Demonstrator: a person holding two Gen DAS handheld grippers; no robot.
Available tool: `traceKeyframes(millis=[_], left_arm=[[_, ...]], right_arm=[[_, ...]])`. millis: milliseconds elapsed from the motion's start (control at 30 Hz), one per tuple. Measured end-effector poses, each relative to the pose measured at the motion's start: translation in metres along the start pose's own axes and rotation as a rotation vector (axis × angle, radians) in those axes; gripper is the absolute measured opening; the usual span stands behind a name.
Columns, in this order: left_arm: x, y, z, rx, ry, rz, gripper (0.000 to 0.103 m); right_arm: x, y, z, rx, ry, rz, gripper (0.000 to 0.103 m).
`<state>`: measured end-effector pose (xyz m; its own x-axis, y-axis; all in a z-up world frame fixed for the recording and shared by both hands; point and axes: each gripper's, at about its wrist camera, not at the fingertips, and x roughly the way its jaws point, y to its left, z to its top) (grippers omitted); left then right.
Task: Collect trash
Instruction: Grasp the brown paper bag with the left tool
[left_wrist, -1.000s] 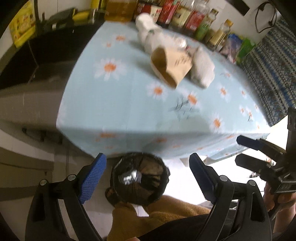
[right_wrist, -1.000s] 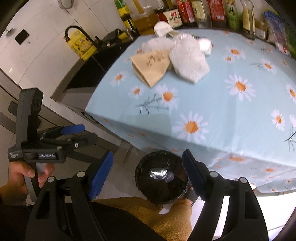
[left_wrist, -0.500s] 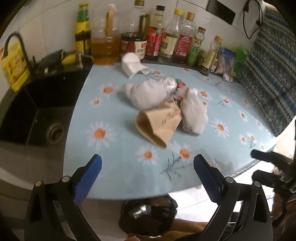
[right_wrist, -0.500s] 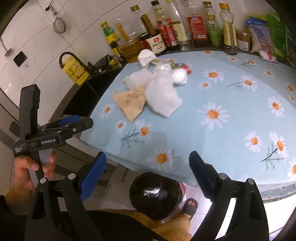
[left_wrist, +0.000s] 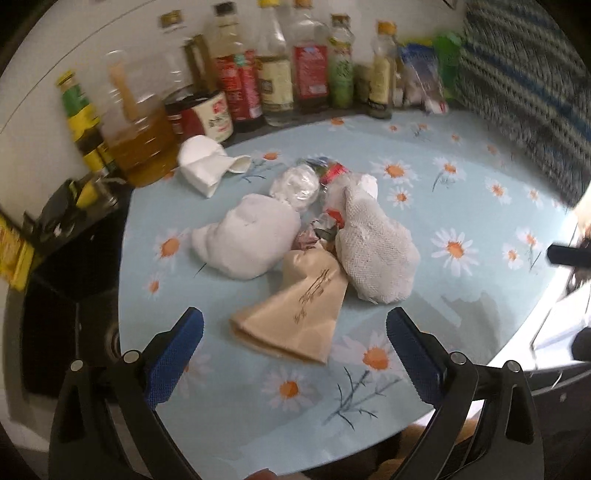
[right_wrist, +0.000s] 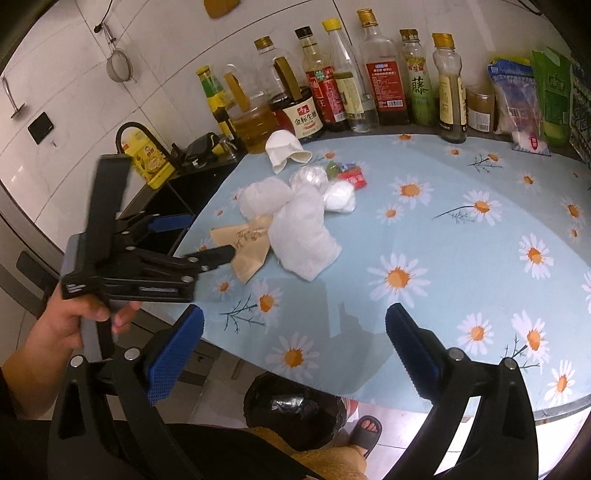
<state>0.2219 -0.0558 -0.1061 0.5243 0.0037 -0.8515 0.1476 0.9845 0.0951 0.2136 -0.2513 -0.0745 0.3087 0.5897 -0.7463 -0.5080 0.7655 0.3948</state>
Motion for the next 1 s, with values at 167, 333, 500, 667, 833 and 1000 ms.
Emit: traceKeyframes(millis=[167,333,500,667,833,1000], left_arm=[[0.031,-0.002,0.007,0.085,0.092,0.041,0.096],[0.053,0.002,0.006,0.109,0.158,0.050,0.096],[0.065,0.001,0.004,0.111,0.191,0.041,0.095],[0.068,0.002,0.006,0.097,0.191,0.020,0.077],[0.065,0.010,0.006,0.057,0.185,-0.023,0.076],[0.049,0.014,0.005,0.017,0.153,-0.029,0.076]], right_arm=[[-0.001,-0.006,0.001,0.006,-0.005,0.004,0.098],[0.004,-0.013,-0.005,0.029,0.010,0.008,0.098],[0.005,-0.021,-0.009,0.063,0.013,0.014,0.098],[0.006,-0.026,-0.008,0.065,0.019,0.013,0.098],[0.007,-0.028,-0.008,0.064,0.027,0.017,0.098],[0.012,-0.028,-0.009,0.063,0.045,0.026,0.098]])
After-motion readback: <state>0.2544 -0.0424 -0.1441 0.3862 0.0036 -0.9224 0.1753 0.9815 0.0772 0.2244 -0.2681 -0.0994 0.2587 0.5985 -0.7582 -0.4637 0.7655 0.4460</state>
